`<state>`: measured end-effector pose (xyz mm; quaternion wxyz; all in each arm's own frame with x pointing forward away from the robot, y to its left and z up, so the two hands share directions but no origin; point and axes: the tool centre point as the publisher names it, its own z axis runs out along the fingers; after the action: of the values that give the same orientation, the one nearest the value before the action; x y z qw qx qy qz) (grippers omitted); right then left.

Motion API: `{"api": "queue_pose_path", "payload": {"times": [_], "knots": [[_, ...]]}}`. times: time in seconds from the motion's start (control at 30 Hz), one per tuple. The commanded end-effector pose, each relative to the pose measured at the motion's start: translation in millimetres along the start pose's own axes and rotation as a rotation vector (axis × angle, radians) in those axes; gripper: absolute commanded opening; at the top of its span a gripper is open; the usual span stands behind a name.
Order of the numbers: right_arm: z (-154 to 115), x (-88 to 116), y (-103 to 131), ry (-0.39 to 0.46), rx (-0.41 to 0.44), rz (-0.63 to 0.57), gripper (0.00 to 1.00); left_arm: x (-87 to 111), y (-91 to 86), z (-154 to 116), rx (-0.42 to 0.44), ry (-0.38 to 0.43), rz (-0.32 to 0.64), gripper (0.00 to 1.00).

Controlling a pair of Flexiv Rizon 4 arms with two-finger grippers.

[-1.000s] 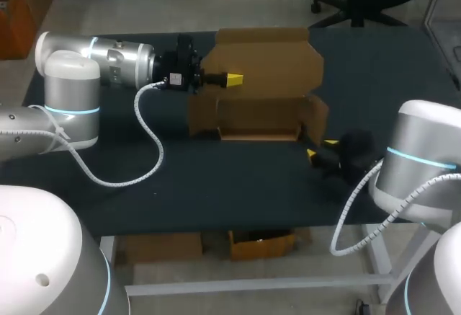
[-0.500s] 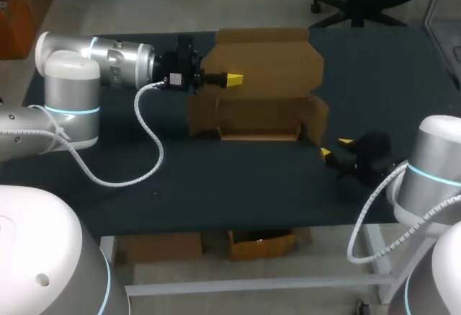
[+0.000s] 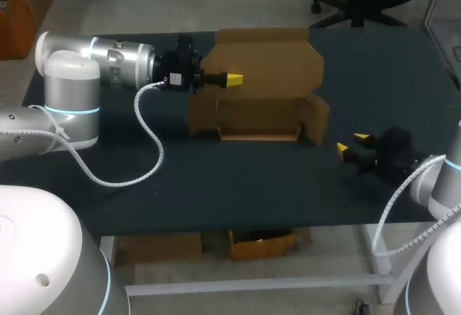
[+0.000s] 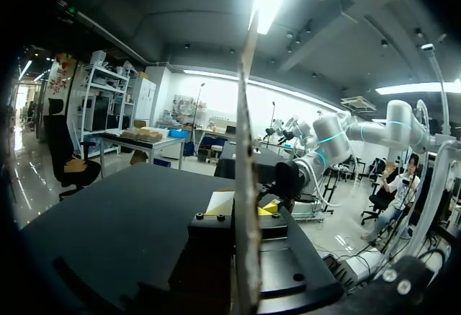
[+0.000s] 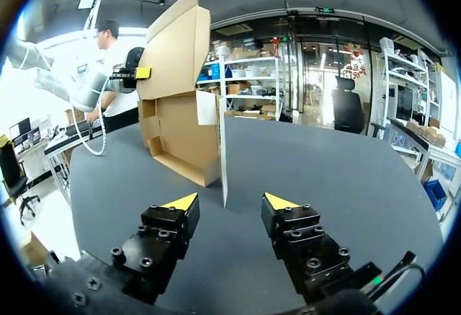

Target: Assemble the packaging by folding the flat box into shape, placing the metal phone stand inside, and closing the box properly

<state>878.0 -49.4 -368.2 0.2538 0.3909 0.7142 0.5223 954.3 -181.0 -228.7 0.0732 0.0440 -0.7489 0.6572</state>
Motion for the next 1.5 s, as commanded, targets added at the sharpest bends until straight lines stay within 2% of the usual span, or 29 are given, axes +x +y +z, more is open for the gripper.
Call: {"api": "queue_pose_path", "payload": {"times": [0.03, 0.47, 0.73, 1.0, 1.5], "knots": [[-2.5, -6.5, -1.5, 0.071, 0.003, -0.002, 0.53, -0.7, 3.2, 1.7, -0.001, 0.002, -0.001, 0.0], [1.2, -15.3, -4.5, 0.093, 0.007, -0.001, 0.51, 8.9, 0.6, 7.2, -0.023, 0.004, 0.055, 0.0], [3.0, -14.3, -5.4, 0.1, 0.009, -0.001, 0.51, 13.7, 6.6, 5.6, -0.024, 0.002, 0.071, 0.0], [4.1, -12.3, -7.1, 0.101, 0.013, 0.002, 0.51, 12.2, 11.7, 6.4, -0.038, -0.016, 0.086, 0.0], [12.8, -6.0, -1.2, 0.108, 0.015, -0.005, 0.53, 10.7, 10.4, 3.2, -0.028, -0.024, 0.093, 0.0]]}}
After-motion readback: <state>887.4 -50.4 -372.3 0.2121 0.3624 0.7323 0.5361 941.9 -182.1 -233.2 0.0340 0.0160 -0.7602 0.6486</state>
